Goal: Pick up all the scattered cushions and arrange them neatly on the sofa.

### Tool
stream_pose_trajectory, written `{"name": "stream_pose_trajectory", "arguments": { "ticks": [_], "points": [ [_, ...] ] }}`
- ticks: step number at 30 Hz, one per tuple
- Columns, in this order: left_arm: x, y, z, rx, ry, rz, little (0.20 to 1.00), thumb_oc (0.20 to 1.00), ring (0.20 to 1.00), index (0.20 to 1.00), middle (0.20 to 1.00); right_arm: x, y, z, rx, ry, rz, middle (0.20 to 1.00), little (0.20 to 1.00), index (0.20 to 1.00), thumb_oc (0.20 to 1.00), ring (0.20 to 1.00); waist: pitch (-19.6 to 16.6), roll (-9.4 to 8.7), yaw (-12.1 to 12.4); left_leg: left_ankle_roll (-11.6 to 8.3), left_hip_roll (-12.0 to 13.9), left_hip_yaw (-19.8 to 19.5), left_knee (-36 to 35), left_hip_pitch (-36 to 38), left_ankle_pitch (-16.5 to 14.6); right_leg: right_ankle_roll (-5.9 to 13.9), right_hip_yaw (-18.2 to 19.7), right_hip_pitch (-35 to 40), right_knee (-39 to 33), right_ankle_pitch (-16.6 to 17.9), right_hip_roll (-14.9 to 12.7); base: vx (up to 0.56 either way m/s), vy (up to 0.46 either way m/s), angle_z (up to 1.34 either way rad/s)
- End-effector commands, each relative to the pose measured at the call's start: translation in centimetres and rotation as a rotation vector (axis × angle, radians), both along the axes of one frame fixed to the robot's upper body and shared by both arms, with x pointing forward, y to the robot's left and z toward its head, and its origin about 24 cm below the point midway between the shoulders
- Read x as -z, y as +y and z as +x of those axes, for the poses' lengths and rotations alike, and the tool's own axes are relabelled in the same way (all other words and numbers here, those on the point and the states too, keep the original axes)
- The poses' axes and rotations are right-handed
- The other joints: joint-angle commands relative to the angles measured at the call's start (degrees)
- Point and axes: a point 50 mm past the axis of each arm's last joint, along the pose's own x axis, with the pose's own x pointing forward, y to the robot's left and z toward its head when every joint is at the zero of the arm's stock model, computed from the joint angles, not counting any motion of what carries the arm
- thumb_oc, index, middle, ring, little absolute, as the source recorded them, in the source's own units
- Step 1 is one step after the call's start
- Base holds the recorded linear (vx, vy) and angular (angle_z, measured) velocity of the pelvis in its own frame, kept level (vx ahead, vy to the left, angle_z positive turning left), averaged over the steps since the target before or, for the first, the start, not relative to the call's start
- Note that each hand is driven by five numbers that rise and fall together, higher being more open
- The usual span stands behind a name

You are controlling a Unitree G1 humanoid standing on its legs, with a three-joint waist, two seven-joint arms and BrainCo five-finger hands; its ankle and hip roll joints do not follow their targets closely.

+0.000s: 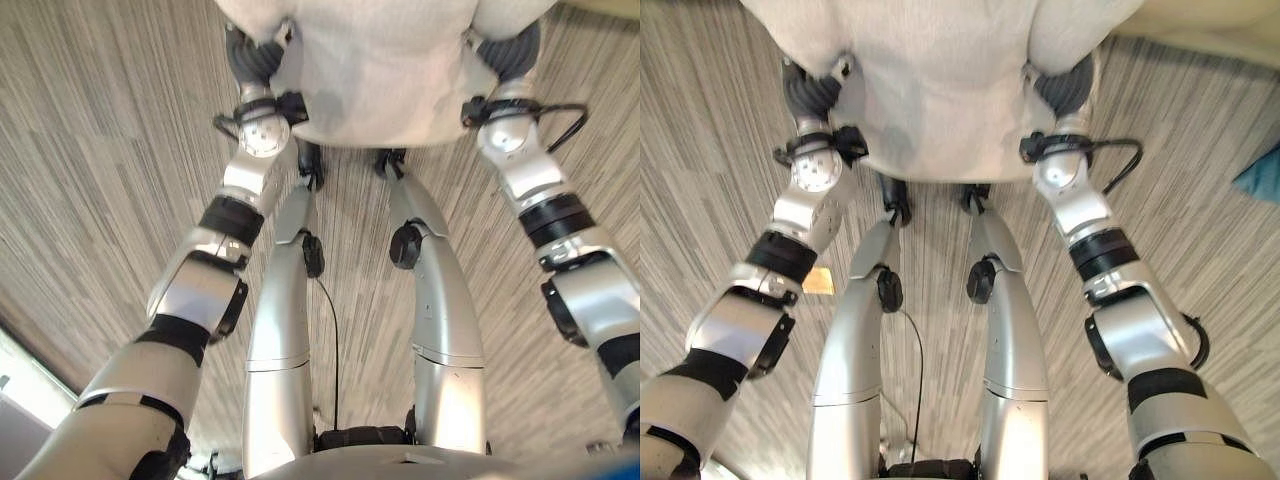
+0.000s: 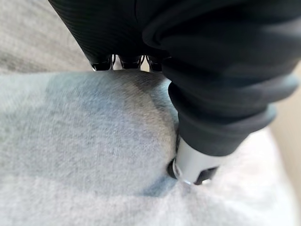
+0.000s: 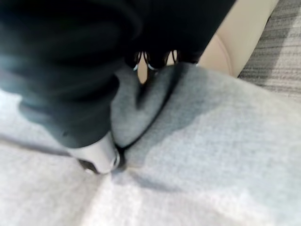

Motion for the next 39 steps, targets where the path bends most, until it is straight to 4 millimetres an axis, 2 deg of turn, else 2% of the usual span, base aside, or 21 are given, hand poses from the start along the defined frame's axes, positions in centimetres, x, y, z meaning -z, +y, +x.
{"name": "stream_pose_trajectory", "arguments": {
  "ticks": [1, 3, 4, 5, 6, 7, 8, 9, 12, 14, 16, 17, 18, 24, 27, 30, 32, 35, 39],
  "points": [
    [-3.9, -5.3, -2.8, 0.195, -0.312, 0.056, 0.200, 0.200, 0.200, 0.200, 0.200, -6.9, 6.3, -4.4, -0.309, -0.439, 0.053, 0.200, 0.200, 0.200, 0.200, 0.200, -12.7, 2.50, -0.1, -1.53, -0.7, -8.3, 0.0, 0.0, -5.7, 11.28, 5.6, 1.4, 8.1, -9.0, -1.6, -0.04, -0.039, 0.05],
    [-3.1, -5.2, -3.1, 0.197, -0.301, 0.059, 0.200, 0.200, 0.200, 0.200, 0.200, -6.0, 5.9, -4.5, -0.311, -0.422, 0.058, 0.200, 0.200, 0.200, 0.200, 0.200, -12.6, 2.64, -0.1, -1.89, -0.8, -8.5, -1.5, 2.8, -5.4, 11.22, 5.1, 4.1, 6.9, -8.9, -1.6, -0.02, -0.034, 0.04],
    [-1.8, -5.0, -3.7, 0.205, -0.293, 0.064, 0.200, 0.200, 0.200, 0.200, 0.200, -4.5, 5.5, -4.9, -0.324, -0.404, 0.080, 0.200, 0.200, 0.200, 0.200, 0.200, -12.9, 2.85, 0.1, -2.45, -1.3, -8.7, -3.9, 6.8, -4.9, 11.08, 4.5, 7.5, 5.3, -8.7, -1.7, -0.01, -0.029, 0.05],
    [-1.6, -5.0, -3.8, 0.206, -0.289, 0.064, 0.200, 0.200, 0.200, 0.200, 0.200, -4.3, 5.4, -5.0, -0.324, -0.400, 0.081, 0.200, 0.200, 0.200, 0.200, 0.200, -12.8, 2.88, 0.1, -2.46, -1.3, -8.8, -4.2, 7.5, -4.8, 11.09, 4.4, 8.1, 5.0, -8.7, -1.6, 0.02, -0.059, 0.08],
    [-0.5, -4.9, -4.5, 0.219, -0.282, 0.068, 0.200, 0.200, 0.200, 0.200, 0.200, -2.5, 5.0, -5.3, -0.338, -0.366, 0.102, 0.200, 0.200, 0.200, 0.200, 0.200, -13.5, 2.92, 0.3, -3.08, -1.5, -9.1, -6.7, 11.6, -4.2, 11.08, 3.6, 12.0, 2.8, -8.3, -1.8, 0.00, -0.042, 0.10],
    [-0.2, -4.9, -4.5, 0.219, -0.277, 0.068, 0.200, 0.200, 0.200, 0.200, 0.200, -2.3, 4.9, -5.4, -0.338, -0.361, 0.104, 0.200, 0.200, 0.200, 0.200, 0.200, -13.3, 2.99, 0.3, -3.11, -1.5, -9.2, -7.1, 12.4, -4.0, 11.08, 3.4, 12.8, 2.4, -8.2, -1.7, -0.04, -0.042, 0.10],
    [0.5, -5.1, -5.0, 0.235, -0.270, 0.073, 0.200, 0.200, 0.200, 0.200, 0.200, -1.3, 4.6, -5.6, -0.351, -0.337, 0.123, 0.200, 0.200, 0.200, 0.200, 0.200, -13.3, 3.04, 0.5, -3.17, -1.5, -9.0, -8.5, 14.2, -2.2, 10.44, 2.7, 14.7, 0.6, -6.4, -2.0, -0.03, -0.029, 0.09],
    [2.3, -5.0, -5.6, 0.256, -0.236, 0.108, 0.200, 0.200, 0.200, 0.200, 0.200, 1.2, 4.1, -6.0, -0.365, -0.268, 0.138, 0.200, 0.200, 0.200, 0.200, 0.200, -14.2, 2.89, 0.5, -3.54, -1.7, -9.4, -9.9, 18.7, -2.2, 10.38, 2.0, 19.5, -1.8, -6.3, -1.9, -0.02, -0.034, 0.12],
    [5.0, -4.7, -6.8, 0.269, -0.176, 0.118, 0.200, 0.200, 0.200, 0.200, 0.200, 4.6, 3.7, -7.0, -0.381, -0.170, 0.165, 0.200, 0.200, 0.200, 0.200, 0.200, -14.8, 2.82, 0.8, -3.74, -1.6, -9.8, -12.0, 26.5, -2.2, 10.44, 0.6, 27.4, -5.3, -5.9, -1.7, 0.02, -0.033, 0.12],
    [8.1, -4.1, -8.4, 0.297, -0.093, 0.117, 0.200, 0.200, 0.200, 0.200, 0.200, 8.5, 2.8, -8.5, -0.387, -0.045, 0.223, 0.200, 0.200, 0.200, 0.200, 0.200, -15.1, 2.68, 0.9, -3.95, -0.9, -9.4, -14.7, 37.5, -2.5, 10.53, -0.7, 39.5, -10.2, -5.8, -1.2, 0.09, -0.060, -0.08],
    [9.3, -3.5, -9.2, 0.301, -0.058, 0.111, 0.200, 0.200, 0.200, 0.200, 0.200, 9.7, 2.1, -9.3, -0.378, -0.005, 0.231, 0.200, 0.200, 0.200, 0.200, 0.200, -15.4, 2.54, 0.8, -4.13, -0.7, -9.0, -15.4, 41.9, -2.9, 10.47, -1.3, 44.9, -12.4, -6.0, -0.7, 0.10, -0.071, -0.05],
    [10.7, -2.7, -10.0, 0.302, -0.012, 0.096, 0.200, 0.200, 0.200, 0.200, 0.200, 11.0, 1.5, -10.0, -0.368, 0.039, 0.236, 0.200, 0.200, 0.200, 0.200, 0.200, -16.1, 2.40, 0.7, -4.35, -0.2, -8.7, -15.9, 46.2, -3.4, 10.41, -1.5, 50.3, -14.6, -6.2, 0.0, 0.14, -0.065, -0.03],
    [11.4, -2.3, -10.3, 0.298, 0.016, 0.095, 0.200, 0.200, 0.200, 0.200, 0.200, 11.7, 1.2, -10.3, -0.364, 0.066, 0.232, 0.200, 0.200, 0.200, 0.200, 0.200, -16.6, 2.44, 0.7, -4.38, 0.0, -8.5, -16.0, 47.9, -3.5, 10.30, -1.5, 52.5, -15.3, -6.4, 0.4, 0.15, -0.062, -0.03],
    [14.0, -0.8, -12.0, 0.280, 0.121, 0.074, 0.200, 0.200, 0.200, 0.200, 0.200, 14.1, -0.1, -12.0, -0.335, 0.161, 0.235, 0.200, 0.200, 0.200, 0.200, 0.200, -20.0, 2.11, 0.4, -5.31, 1.3, -7.4, -17.1, 56.6, -4.2, 9.86, -2.0, 63.4, -20.0, -8.0, 2.7, 0.10, -0.066, -0.01],
    [15.4, -0.2, -13.0, 0.271, 0.181, 0.019, 0.200, 0.200, 0.200, 0.200, 0.200, 14.8, -0.8, -12.9, -0.309, 0.196, 0.218, 0.200, 0.200, 0.200, 0.200, 0.200, -21.6, 1.41, 0.9, -6.07, 1.8, -7.0, -12.5, 59.4, -5.8, 8.97, -2.0, 70.2, -22.1, -9.3, 3.6, 0.11, -0.064, 0.14],
    [16.0, -0.1, -13.4, 0.272, 0.206, -0.001, 0.200, 0.200, 0.200, 0.200, 0.200, 15.1, -1.1, -13.2, -0.299, 0.212, 0.221, 0.200, 0.200, 0.200, 0.200, 0.200, -21.8, 0.99, 1.4, -6.51, 2.3, -6.6, -9.4, 58.9, -5.2, 8.96, -2.2, 72.7, -23.2, -9.3, 3.5, 0.06, 0.007, 0.01],
    [16.3, -0.1, -13.6, 0.276, 0.219, -0.002, 0.200, 0.200, 0.200, 0.200, 0.200, 15.2, -1.2, -13.2, -0.294, 0.218, 0.223, 0.200, 0.200, 0.200, 0.200, 0.200, -22.5, 0.29, 2.0, -5.57, 1.8, -6.1, -11.4, 57.3, -5.0, 9.35, -2.2, 73.1, -24.0, -8.8, 3.2, 0.08, 0.058, 0.02],
    [16.2, -0.1, -13.4, 0.279, 0.222, 0.016, 0.200, 0.200, 0.200, 0.200, 0.200, 15.1, -1.2, -13.0, -0.287, 0.210, 0.239, 0.200, 0.200, 0.200, 0.200, 0.200, -22.6, -0.18, 3.3, -5.23, 0.4, -6.0, -13.3, 52.1, -1.9, 9.78, -1.4, 74.5, -25.0, -8.7, 3.9, 0.10, 0.062, 0.07],
    [16.4, 0.0, -13.9, 0.290, 0.235, 0.025, 0.200, 0.200, 0.200, 0.200, 0.200, 15.1, -0.7, -13.1, -0.309, 0.209, 0.267, 0.200, 0.200, 0.200, 0.200, 0.200, -24.6, -0.13, 3.9, -4.13, 0.1, -6.6, -17.1, 55.8, -2.6, 10.67, -0.1, 75.5, -24.8, -9.5, 4.2, 0.20, 0.101, -0.09]
  ]
}}
